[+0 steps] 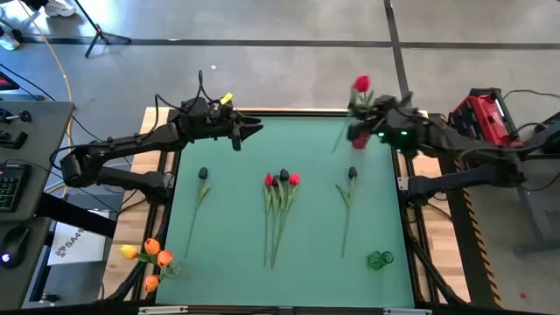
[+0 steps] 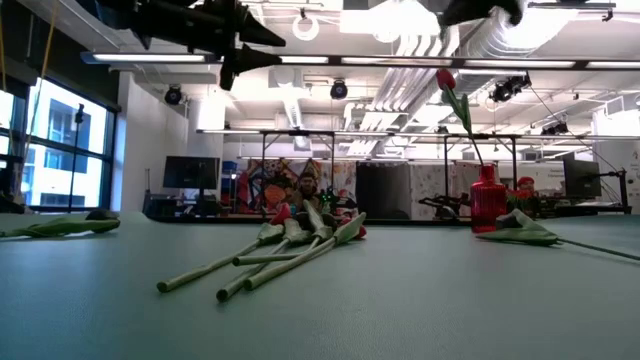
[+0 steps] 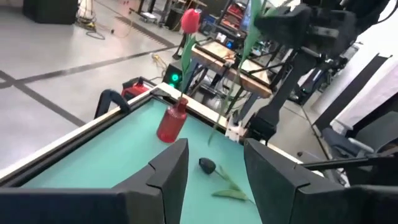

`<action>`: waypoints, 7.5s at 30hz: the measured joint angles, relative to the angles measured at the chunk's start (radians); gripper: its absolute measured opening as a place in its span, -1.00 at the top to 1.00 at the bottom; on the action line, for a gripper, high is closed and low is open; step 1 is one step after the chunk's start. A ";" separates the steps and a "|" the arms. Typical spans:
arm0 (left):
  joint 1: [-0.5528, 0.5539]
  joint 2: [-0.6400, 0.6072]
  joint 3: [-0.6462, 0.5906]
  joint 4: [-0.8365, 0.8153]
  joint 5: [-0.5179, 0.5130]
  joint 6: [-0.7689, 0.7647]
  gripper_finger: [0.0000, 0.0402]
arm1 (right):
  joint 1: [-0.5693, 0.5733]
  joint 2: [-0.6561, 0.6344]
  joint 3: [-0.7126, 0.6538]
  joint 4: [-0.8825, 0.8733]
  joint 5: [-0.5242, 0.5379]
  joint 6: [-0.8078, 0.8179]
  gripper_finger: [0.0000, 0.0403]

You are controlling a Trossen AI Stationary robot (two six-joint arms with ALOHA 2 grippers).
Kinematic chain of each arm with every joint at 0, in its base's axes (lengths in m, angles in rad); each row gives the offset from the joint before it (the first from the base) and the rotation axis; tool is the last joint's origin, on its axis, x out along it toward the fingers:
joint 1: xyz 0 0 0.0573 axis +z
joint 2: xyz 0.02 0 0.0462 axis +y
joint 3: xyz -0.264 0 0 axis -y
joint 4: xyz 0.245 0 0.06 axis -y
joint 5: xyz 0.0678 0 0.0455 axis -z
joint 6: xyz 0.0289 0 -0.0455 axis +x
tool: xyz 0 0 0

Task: Sort flowers into vase by color
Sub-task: Put the red tulip into the red vase

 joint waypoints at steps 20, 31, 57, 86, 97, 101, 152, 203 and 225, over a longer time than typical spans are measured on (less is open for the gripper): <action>-0.001 0.000 0.000 -0.048 -0.012 0.020 0.29 | -0.106 -0.052 -0.003 -0.136 0.399 -0.078 1.00; -0.001 0.000 0.000 -0.055 -0.035 0.052 0.29 | -0.179 0.009 -0.004 -0.096 0.359 -0.052 1.00; -0.001 0.000 0.000 -0.073 -0.052 0.102 0.29 | -0.215 0.072 -0.005 -0.149 0.347 0.091 0.50; 0.014 -0.013 -0.002 -0.611 -0.054 -0.036 0.29 | 0.006 0.171 0.062 -0.152 -0.297 0.446 0.20; -0.017 -0.012 -0.001 -0.604 -0.054 -0.113 0.29 | 0.143 0.508 0.043 -0.088 -0.421 0.725 0.21; -0.019 -0.012 -0.001 -0.604 -0.054 -0.107 0.29 | 0.148 0.623 0.043 -0.003 -0.541 0.783 0.21; -0.015 -0.012 0.000 -0.600 -0.131 -0.051 0.29 | 0.035 0.981 0.045 0.177 -0.727 0.782 0.97; -0.016 -0.011 0.000 -0.555 -0.176 -0.036 0.29 | -0.085 0.069 0.045 -0.089 0.785 0.179 1.00; -0.015 -0.011 0.000 -0.553 -0.219 0.046 0.29 | -0.231 0.041 0.052 0.491 0.005 -0.488 1.00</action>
